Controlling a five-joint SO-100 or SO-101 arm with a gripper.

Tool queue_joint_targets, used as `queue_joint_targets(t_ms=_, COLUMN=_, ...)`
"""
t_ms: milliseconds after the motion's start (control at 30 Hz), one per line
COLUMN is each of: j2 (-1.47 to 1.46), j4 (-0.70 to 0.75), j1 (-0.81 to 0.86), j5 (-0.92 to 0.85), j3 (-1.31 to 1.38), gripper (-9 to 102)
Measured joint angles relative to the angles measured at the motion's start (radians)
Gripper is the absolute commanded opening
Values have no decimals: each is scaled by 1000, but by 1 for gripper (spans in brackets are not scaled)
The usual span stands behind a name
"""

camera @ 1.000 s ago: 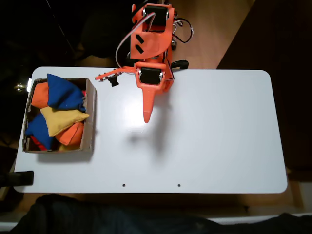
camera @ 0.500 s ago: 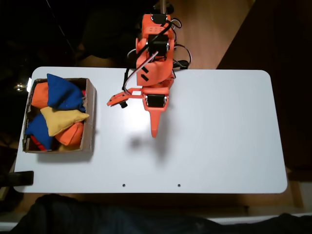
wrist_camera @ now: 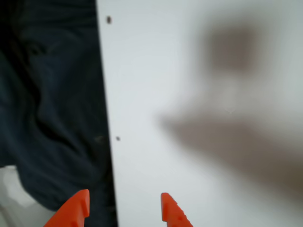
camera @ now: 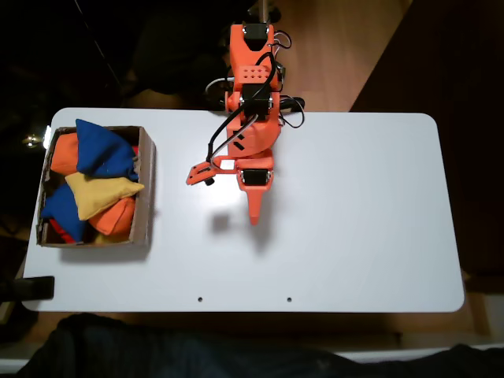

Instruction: Grasp a bag and put it in the box.

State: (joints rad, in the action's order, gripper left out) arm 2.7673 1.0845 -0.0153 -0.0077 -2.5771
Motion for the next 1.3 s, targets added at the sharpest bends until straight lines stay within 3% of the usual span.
queue_joint_targets(t_ms=833, j2=262, j4=-17, j1=18, j5=-46, j3=-281, gripper=30)
queue_joint_targets(t_ms=1300, j2=403, j4=110, j1=31, j5=-75, j3=-348, gripper=30)
